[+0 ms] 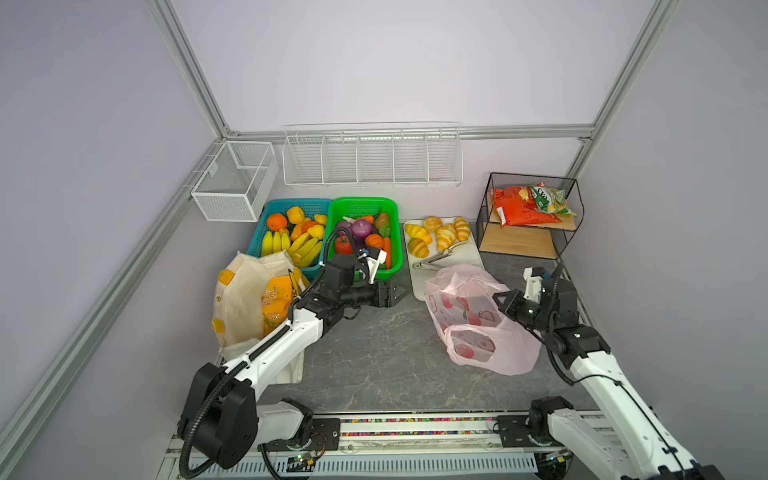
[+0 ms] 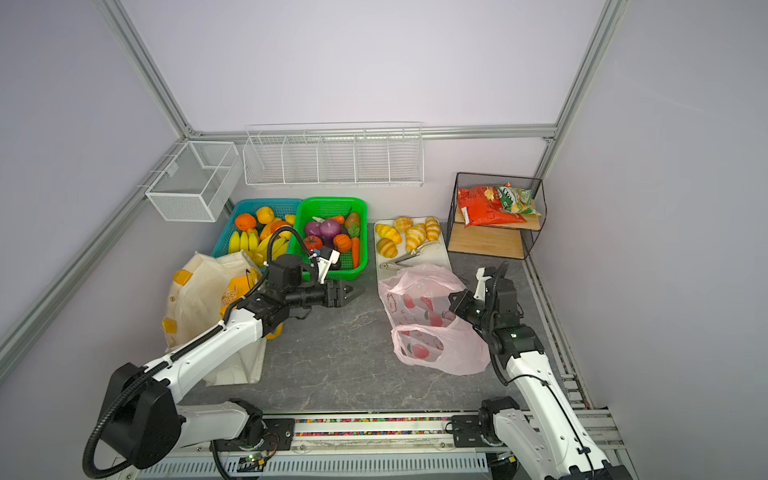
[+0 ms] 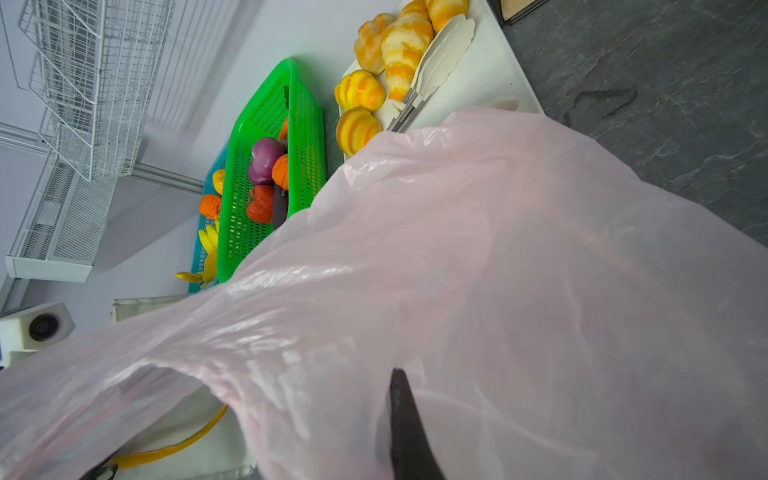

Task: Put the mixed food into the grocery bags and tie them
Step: 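Reach the left gripper into the green basket toward the red tomato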

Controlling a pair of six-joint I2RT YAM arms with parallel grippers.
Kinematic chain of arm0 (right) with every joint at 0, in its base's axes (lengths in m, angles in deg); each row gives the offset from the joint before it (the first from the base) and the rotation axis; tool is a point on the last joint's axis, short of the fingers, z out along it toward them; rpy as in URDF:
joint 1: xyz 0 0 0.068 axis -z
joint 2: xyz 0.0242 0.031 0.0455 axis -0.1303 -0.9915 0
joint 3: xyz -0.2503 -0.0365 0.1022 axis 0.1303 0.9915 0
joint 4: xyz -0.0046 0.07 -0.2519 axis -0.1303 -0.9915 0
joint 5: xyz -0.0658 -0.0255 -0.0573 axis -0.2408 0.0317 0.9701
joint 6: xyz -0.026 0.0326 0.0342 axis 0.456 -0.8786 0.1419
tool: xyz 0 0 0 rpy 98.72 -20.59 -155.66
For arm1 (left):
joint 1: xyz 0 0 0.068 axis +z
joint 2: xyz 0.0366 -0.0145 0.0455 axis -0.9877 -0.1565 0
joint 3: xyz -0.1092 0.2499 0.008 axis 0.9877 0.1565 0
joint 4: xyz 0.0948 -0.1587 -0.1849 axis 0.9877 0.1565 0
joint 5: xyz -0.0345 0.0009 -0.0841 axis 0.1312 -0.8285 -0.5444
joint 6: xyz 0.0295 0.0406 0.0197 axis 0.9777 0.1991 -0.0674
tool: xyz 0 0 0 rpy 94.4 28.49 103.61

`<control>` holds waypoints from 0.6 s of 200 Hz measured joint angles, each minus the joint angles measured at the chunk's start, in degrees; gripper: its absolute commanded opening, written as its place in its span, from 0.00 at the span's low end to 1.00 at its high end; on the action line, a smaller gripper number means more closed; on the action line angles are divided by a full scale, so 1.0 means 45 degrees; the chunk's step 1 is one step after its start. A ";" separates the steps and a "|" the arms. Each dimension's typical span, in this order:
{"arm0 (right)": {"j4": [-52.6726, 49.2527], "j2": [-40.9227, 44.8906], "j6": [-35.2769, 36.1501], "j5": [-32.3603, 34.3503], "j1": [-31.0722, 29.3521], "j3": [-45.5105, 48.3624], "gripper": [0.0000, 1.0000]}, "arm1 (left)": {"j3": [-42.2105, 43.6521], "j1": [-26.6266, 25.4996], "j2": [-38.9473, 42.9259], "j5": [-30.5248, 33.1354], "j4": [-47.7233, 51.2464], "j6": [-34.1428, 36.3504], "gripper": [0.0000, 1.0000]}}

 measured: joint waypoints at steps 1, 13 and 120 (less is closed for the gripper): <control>0.0015 0.0005 -0.0005 0.0024 -0.0010 0.0010 0.06 | 0.0000 0.0044 0.0015 0.0024 0.0000 0.0000 0.72; 0.0165 0.0087 -0.0092 0.0175 -0.0107 0.0087 0.06 | -0.0253 0.0427 0.0083 0.0699 0.0398 -0.0049 0.71; 0.0957 -0.0427 0.0442 0.0403 -0.0291 0.0107 0.06 | -0.8286 0.0986 -0.7587 0.8874 0.4828 0.3342 0.73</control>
